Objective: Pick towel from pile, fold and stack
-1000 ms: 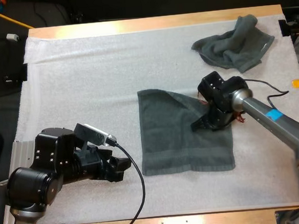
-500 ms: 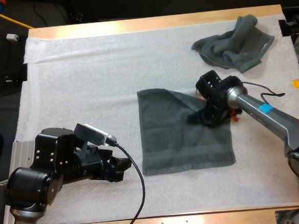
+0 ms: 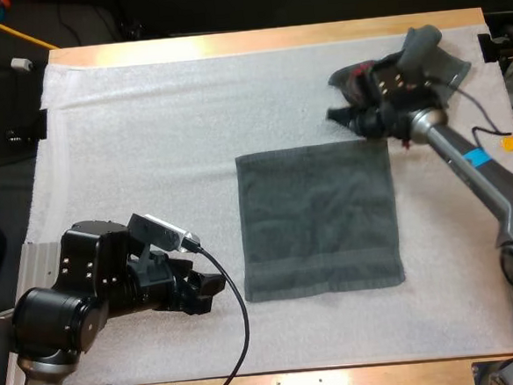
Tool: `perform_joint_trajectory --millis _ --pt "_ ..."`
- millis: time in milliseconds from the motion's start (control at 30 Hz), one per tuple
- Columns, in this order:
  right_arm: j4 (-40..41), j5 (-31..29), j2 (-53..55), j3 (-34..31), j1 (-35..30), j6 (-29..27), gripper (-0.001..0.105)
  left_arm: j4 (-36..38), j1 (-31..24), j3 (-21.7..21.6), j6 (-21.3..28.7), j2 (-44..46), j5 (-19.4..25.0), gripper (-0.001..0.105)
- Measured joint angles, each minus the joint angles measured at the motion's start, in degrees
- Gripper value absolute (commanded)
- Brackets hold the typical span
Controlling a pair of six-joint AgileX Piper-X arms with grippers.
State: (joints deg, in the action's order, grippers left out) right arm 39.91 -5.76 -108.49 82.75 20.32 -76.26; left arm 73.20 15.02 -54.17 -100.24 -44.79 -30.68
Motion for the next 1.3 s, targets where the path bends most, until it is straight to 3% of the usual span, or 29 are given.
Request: perform_joint_trajectory --millis 400,467,600,700,900,1133,1300 --pt "13.5 -1.2 10.2 0.3 -0.2 -7.4 0.003 0.0 0.0 0.0 0.0 0.0 0.0 0.06" --pt "16.4 -1.2 12.3 0.3 -0.2 -7.8 0.012 0.0 0.0 0.0 0.0 0.0 0.0 0.06" --pt "23.1 -1.3 16.3 0.3 -0.2 -9.4 0.045 0.0 0.0 0.0 0.1 0.0 0.0 0.06" --pt "28.2 -1.3 19.1 0.3 -0.2 -11.1 0.056 0.0 0.0 0.0 0.4 0.0 0.0 0.06" --pt "32.3 -1.3 26.2 -2.5 -0.2 -11.8 0.056 0.0 0.0 0.0 1.2 0.0 0.0 0.06" --pt "32.9 0.0 39.4 -15.3 -0.2 -9.8 0.056 0.0 0.0 0.0 1.2 0.0 -0.1 0.06" --pt "33.1 4.6 50.0 -24.7 -0.2 -6.7 0.056 0.0 0.0 0.0 1.2 0.0 -0.7 0.06"
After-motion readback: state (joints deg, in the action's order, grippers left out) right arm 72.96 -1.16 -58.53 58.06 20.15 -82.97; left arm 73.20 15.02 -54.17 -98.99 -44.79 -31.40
